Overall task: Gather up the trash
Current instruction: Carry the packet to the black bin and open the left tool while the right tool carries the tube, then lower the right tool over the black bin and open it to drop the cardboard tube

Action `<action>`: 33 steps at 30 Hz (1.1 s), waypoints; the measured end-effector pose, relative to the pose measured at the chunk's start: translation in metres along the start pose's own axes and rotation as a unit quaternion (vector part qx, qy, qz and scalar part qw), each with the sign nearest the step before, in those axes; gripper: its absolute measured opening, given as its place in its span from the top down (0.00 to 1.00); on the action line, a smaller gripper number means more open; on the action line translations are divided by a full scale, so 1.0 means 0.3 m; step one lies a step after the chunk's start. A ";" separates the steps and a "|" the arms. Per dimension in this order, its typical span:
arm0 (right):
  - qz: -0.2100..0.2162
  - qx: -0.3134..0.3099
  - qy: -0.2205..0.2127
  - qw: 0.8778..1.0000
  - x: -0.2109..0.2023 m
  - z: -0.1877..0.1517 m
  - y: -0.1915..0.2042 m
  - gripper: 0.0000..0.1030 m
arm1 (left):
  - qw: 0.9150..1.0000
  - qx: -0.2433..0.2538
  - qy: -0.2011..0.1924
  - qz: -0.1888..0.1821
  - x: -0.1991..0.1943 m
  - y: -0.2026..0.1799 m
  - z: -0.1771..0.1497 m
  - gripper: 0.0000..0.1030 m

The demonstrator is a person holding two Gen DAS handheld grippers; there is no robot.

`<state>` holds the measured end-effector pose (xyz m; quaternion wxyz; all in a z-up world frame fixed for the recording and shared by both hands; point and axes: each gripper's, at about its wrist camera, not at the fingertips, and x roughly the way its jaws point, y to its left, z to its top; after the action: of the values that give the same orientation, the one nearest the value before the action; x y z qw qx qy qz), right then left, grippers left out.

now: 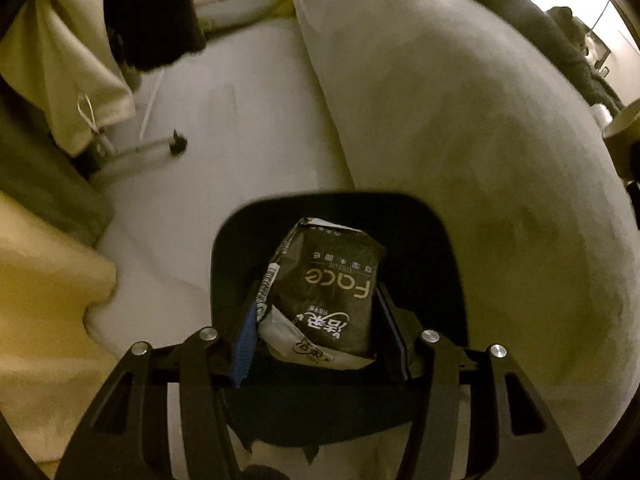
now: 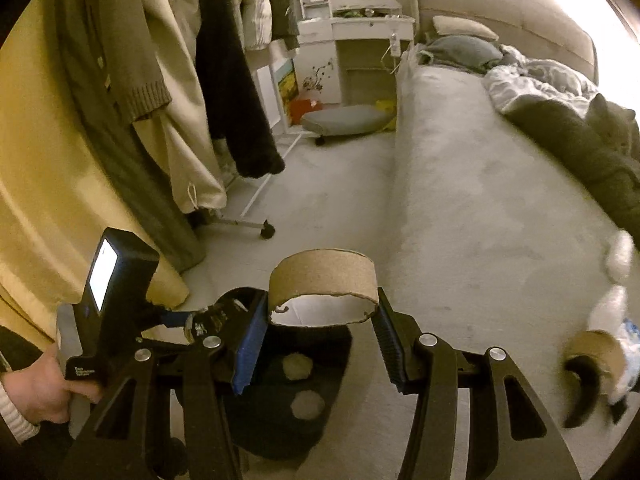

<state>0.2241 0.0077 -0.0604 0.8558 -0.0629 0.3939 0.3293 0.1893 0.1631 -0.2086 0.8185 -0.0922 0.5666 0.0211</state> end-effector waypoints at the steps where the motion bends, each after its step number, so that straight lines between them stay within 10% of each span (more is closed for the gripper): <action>1: 0.004 -0.001 0.004 1.000 0.013 0.000 0.005 0.49 | 1.000 -0.003 0.012 -0.005 0.011 0.011 -0.009 0.45; 15: 0.021 -0.044 0.052 0.997 0.170 0.006 0.097 0.49 | 0.997 0.008 0.074 -0.020 0.081 0.091 -0.099 0.30; 33: 0.034 -0.051 0.116 0.991 0.319 -0.006 0.139 0.49 | 0.997 0.061 -0.041 -0.027 -0.175 0.111 -0.007 0.37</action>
<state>0.2427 0.0884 -0.1238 0.7882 -0.1310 0.4754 0.3683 0.1641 0.1991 -0.1648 0.8452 -0.0566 0.5304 -0.0323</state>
